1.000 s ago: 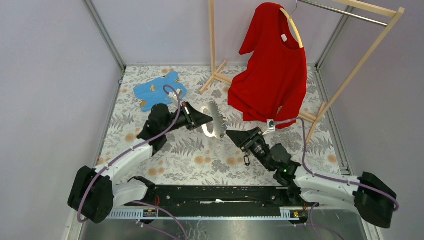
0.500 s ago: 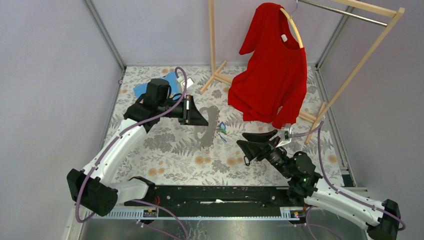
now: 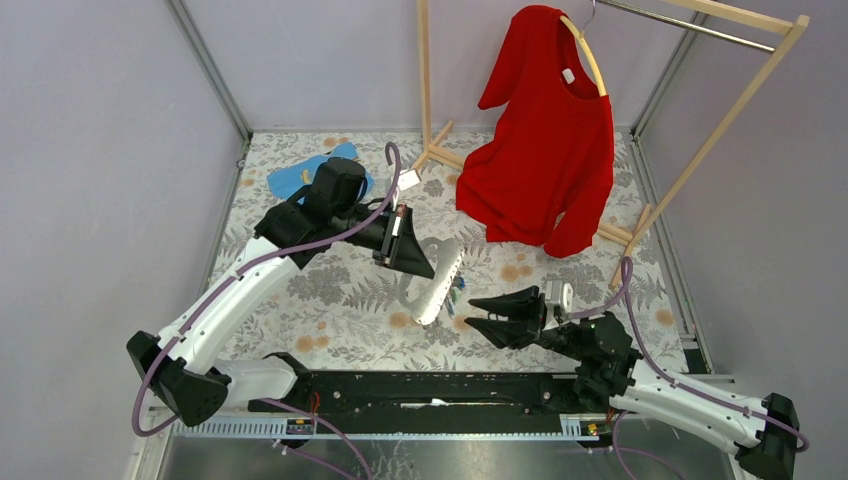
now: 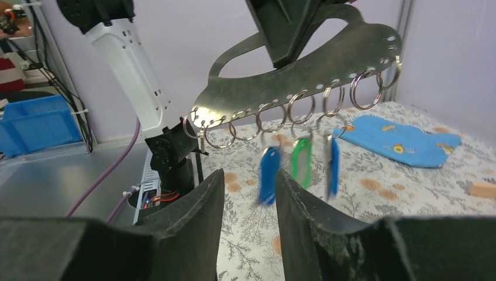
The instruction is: Remove the keys from the keyring
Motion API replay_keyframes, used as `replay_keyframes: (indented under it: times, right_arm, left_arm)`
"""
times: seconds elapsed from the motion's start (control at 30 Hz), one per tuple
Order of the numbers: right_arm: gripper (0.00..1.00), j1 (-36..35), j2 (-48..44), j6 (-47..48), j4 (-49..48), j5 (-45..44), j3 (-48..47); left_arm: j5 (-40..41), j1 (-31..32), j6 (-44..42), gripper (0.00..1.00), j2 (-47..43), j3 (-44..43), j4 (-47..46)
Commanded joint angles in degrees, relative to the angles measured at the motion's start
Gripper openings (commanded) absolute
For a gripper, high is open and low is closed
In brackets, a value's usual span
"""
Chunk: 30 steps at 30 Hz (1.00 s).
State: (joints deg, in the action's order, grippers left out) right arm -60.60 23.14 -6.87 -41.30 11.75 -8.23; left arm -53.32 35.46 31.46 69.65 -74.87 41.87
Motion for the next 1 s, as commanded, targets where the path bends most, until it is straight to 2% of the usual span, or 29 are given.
replay_keyframes:
  times: [0.0, 0.37, 0.7, 0.97]
  right_arm:
    - [0.43, -2.4, -2.3, 6.5, 2.4, 2.5, -2.5]
    - [0.33, -6.3, -0.9, 11.6, 3.6, 0.1, -5.5]
    - [0.31, -7.0, 4.7, 13.1, -0.5, -2.0, -7.2]
    - [0.31, -7.1, 4.3, 13.7, 0.0, -3.7, -7.6]
  left_arm:
    - [-0.5, 1.9, 3.4, 0.0, 0.6, -5.1, -1.5]
    - [1.5, 5.2, 6.7, 0.0, 2.0, -10.0, -1.4]
    - [2.4, 6.5, 7.0, 0.0, 2.6, -11.4, -1.4]
    - [2.3, 6.6, 6.8, 0.0, 3.0, -11.7, -1.5]
